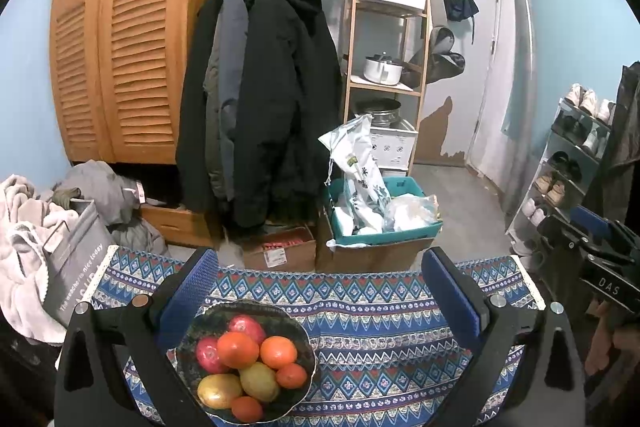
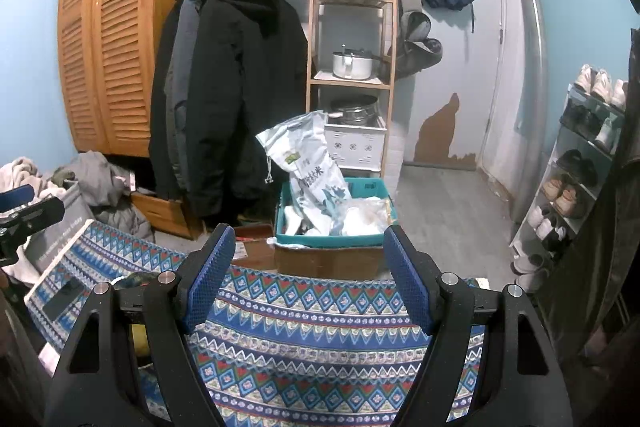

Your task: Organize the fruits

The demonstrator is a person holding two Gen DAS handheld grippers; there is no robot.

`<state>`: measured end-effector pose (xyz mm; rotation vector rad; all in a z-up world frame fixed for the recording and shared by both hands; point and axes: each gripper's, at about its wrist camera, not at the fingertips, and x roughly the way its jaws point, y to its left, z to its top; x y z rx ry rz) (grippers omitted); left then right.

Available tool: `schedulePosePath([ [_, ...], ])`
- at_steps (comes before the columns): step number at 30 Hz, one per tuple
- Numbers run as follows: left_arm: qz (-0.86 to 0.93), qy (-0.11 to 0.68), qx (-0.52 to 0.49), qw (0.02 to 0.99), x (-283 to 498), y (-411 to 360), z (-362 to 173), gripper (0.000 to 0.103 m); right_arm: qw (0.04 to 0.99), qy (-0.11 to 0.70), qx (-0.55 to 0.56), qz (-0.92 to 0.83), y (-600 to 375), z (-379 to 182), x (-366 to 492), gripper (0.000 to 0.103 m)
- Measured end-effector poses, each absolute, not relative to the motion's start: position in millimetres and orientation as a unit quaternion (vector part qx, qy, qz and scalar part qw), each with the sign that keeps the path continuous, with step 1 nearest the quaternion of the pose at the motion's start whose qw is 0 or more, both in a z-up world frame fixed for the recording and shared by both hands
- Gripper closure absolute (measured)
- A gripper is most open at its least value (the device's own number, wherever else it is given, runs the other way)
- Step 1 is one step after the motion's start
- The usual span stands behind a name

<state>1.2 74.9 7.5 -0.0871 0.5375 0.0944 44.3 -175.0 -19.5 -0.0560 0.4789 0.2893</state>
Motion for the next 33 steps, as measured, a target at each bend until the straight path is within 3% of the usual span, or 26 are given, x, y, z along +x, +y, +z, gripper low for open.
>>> schedulePosePath([
  [33, 0.084, 0.27, -0.038, 0.958, 4.8, 76.1, 3.0, 0.0, 0.96, 0.238, -0.029, 0.142, -175.4, -17.4, 43.7, 0.027],
])
